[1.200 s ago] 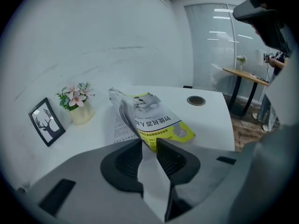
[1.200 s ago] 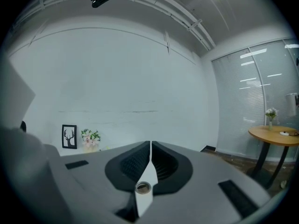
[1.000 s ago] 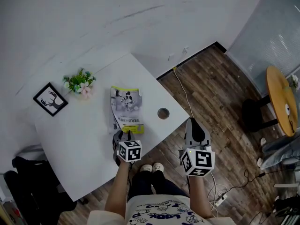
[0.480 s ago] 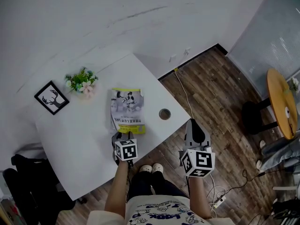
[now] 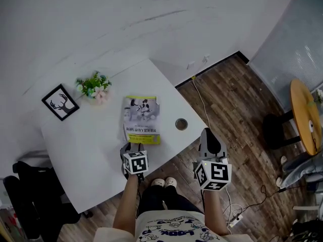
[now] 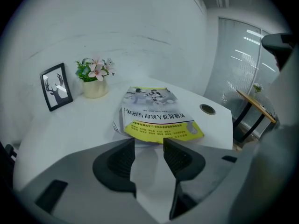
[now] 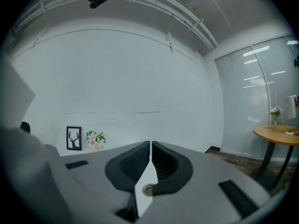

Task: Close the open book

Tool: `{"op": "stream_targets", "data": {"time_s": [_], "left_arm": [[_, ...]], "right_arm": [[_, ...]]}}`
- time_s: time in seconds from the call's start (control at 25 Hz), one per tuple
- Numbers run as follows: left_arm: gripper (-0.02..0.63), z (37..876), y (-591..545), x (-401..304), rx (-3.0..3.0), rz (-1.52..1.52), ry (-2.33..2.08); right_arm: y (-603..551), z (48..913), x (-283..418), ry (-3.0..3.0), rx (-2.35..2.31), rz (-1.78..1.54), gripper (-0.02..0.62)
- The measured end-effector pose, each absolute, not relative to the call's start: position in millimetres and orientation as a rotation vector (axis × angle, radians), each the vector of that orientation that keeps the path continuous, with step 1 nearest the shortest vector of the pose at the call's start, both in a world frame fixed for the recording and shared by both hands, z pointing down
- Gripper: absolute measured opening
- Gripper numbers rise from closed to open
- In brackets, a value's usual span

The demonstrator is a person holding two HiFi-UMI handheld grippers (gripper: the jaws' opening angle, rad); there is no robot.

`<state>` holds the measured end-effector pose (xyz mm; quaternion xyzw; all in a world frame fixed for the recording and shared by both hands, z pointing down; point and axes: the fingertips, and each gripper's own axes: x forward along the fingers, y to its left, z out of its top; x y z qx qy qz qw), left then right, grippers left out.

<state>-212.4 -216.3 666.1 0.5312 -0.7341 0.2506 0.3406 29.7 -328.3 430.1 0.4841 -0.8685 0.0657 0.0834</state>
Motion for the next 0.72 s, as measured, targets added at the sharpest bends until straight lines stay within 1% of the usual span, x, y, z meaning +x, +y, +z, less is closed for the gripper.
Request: {"op": "stream_targets", "data": {"time_s": [0.36,0.72], "left_arm": [[0.193,639,-199,-226,1.366,0.605,-1.994],[0.184,552,-207,-243,1.456,0.48,-2.203]], "right_arm": [[-320,421,1,-2.654,1.372,0.184,0.034],[-311,407,-23,-2.727,1.308,0.159,0.034]]}}
